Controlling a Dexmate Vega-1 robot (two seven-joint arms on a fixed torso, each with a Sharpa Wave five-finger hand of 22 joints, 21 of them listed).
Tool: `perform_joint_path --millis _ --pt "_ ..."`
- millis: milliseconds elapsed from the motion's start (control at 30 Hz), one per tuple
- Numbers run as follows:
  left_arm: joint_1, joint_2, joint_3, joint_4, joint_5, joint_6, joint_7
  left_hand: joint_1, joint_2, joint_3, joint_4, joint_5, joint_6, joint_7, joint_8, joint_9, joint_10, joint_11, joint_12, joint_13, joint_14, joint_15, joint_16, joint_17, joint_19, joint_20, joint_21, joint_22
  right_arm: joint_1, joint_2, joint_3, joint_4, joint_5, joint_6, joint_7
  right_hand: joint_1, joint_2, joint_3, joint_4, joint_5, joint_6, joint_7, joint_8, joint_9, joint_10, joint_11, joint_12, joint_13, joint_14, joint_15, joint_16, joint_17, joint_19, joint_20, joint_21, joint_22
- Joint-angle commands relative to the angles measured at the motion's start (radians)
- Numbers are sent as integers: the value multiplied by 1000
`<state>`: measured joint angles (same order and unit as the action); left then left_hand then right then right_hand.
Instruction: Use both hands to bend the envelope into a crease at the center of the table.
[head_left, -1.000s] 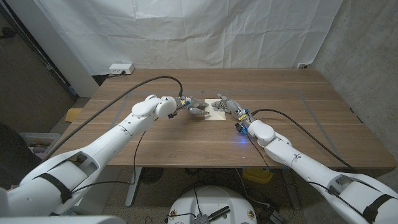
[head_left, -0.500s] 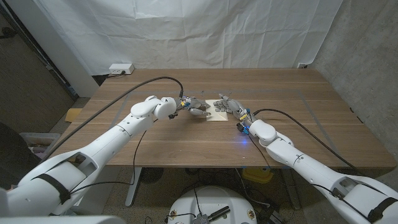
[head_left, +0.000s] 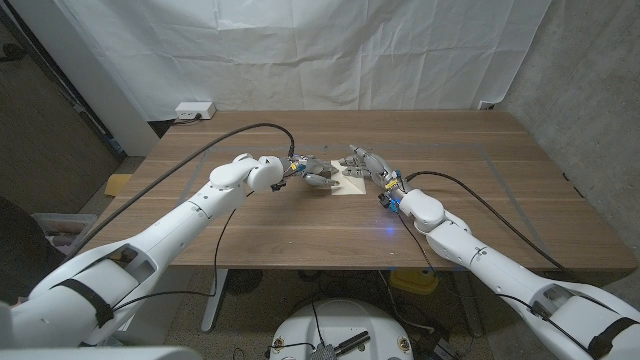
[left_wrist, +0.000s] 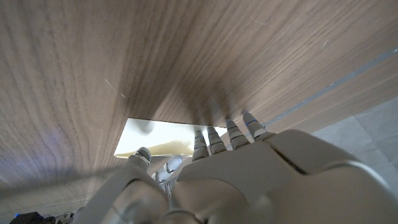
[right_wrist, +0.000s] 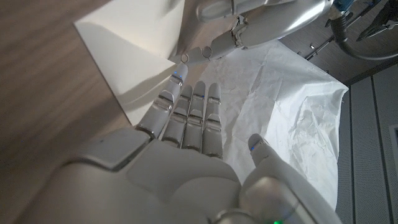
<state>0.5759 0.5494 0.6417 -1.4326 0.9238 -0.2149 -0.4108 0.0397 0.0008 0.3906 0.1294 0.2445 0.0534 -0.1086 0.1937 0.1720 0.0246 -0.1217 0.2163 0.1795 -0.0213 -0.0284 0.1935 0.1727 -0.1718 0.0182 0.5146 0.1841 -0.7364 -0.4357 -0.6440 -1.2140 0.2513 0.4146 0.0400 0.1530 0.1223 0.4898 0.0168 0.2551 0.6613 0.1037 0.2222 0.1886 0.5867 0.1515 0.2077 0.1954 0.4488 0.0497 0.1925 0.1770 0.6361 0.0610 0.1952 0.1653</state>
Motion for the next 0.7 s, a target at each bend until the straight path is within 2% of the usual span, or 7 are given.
perform_joint_path --millis 33,167,367,467,567,633,700 --pt "3 0 -1 -2 1 2 0 6 2 4 -4 8 3 5 -2 3 9 -1 -1 4 7 -41 1 -1 -1 -2 2 2 17 -12 3 -39 -154 63 -139 22 0 19 -9 -3 5 6 -2 3 3 3 5 3 -11 -15 -6 3 -21 -30 -11 4" --pt "8 2 -5 -9 -1 3 2 7 3 4 -5 8 4 4 -2 3 10 -2 -1 4 8 -41 0 -1 -1 -3 1 2 6 -51 -8 -123 -263 -62 -221 15 -7 14 -6 -7 21 25 1 4 16 13 9 4 -16 -21 -7 6 -30 -39 -12 4" --pt "12 5 -7 -17 -1 2 4 8 3 3 -6 8 3 3 -3 3 9 -2 -2 4 8 -41 -1 -1 -2 -6 -1 2 8 -99 -49 -231 -389 -278 -247 -14 -3 2 20 -17 62 35 10 5 48 20 19 5 22 -23 10 14 0 -41 1 4" --pt "12 4 -6 -21 3 6 1 8 3 3 -7 8 2 4 -4 3 9 -1 -3 4 8 -41 -2 -1 -1 -7 -1 2 9 -88 -52 -205 -381 -257 -269 -17 -2 1 23 -19 63 37 9 5 51 20 19 5 22 -21 10 15 1 -39 1 4" --pt "14 4 -6 -26 6 12 -5 8 4 3 -7 8 1 3 -5 3 8 -1 -3 4 8 -41 -3 -1 -2 -8 -2 2 -15 -73 -36 -188 -393 -209 -368 -28 7 2 38 -24 30 15 -9 6 22 -2 5 5 10 -15 3 16 -19 -19 -6 5" --pt "15 4 -6 -28 8 16 -8 9 4 2 -7 8 1 3 -5 3 8 -1 -4 5 7 -42 -3 -1 -2 -8 -2 2 -23 -67 -25 -180 -377 -187 -390 -25 14 10 41 -26 24 -2 -12 6 12 -26 -1 5 13 -40 2 14 -20 -2 -5 6" --pt "16 4 -6 -30 11 19 -9 9 4 2 -8 8 0 3 -5 3 6 -1 -5 5 6 -41 -4 -1 -2 -9 -3 2 -25 -59 -18 -162 -350 -154 -392 -22 16 14 41 -26 18 -12 -15 6 8 -27 -3 5 12 -45 1 13 -21 0 -4 6"
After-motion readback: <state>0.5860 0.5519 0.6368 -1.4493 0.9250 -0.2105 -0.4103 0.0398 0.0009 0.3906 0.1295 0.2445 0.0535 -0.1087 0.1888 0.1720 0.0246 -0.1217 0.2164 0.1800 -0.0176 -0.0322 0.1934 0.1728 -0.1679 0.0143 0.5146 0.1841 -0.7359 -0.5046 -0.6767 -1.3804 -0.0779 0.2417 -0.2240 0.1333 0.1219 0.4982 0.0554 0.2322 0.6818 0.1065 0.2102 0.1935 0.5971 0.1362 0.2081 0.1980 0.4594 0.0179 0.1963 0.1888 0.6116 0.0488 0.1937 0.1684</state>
